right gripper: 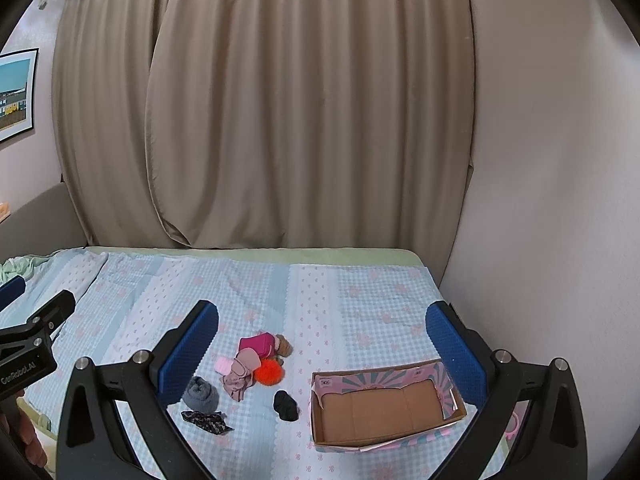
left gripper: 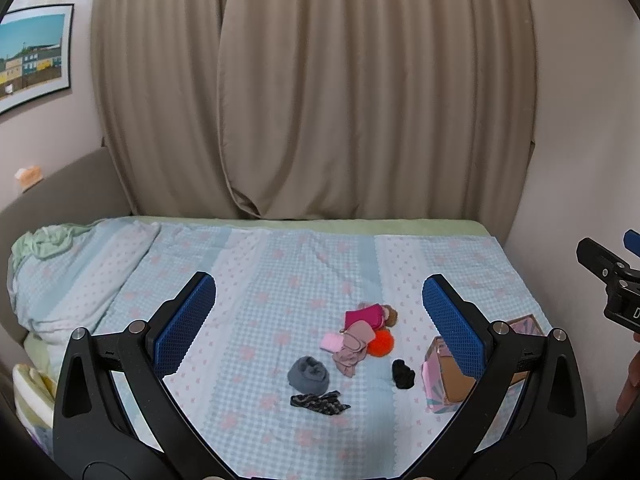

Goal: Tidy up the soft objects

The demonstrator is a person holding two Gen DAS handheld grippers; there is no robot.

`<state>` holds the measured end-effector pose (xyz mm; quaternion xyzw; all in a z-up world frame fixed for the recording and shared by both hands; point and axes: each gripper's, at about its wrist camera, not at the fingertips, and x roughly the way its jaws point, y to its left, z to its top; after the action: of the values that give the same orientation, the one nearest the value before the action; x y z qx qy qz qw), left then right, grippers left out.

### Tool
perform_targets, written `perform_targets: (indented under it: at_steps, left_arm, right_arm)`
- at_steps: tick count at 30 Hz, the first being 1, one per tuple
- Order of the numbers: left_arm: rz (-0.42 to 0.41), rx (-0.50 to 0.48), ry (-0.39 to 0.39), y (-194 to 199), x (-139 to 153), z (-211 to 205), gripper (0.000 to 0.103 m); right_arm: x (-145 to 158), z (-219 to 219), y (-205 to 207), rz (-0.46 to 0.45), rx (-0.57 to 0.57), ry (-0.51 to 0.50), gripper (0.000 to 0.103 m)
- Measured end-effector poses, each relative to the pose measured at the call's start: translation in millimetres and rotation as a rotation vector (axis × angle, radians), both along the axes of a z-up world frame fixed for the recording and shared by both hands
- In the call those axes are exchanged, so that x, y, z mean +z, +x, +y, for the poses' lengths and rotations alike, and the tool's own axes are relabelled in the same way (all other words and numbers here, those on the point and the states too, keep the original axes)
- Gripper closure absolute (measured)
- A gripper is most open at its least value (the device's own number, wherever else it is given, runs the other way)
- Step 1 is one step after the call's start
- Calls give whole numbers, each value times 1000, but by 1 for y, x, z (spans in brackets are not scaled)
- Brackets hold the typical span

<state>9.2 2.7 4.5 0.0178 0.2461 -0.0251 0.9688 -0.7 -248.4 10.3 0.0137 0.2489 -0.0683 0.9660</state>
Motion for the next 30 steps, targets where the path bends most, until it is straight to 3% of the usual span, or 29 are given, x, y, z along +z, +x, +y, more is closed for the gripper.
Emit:
perform_targets:
  at_steps: [30]
  left_arm:
    - [2, 4, 11, -2, -7, -3, 1]
  right_arm:
    - [-8, -2, -3, -9, 1, 9, 0]
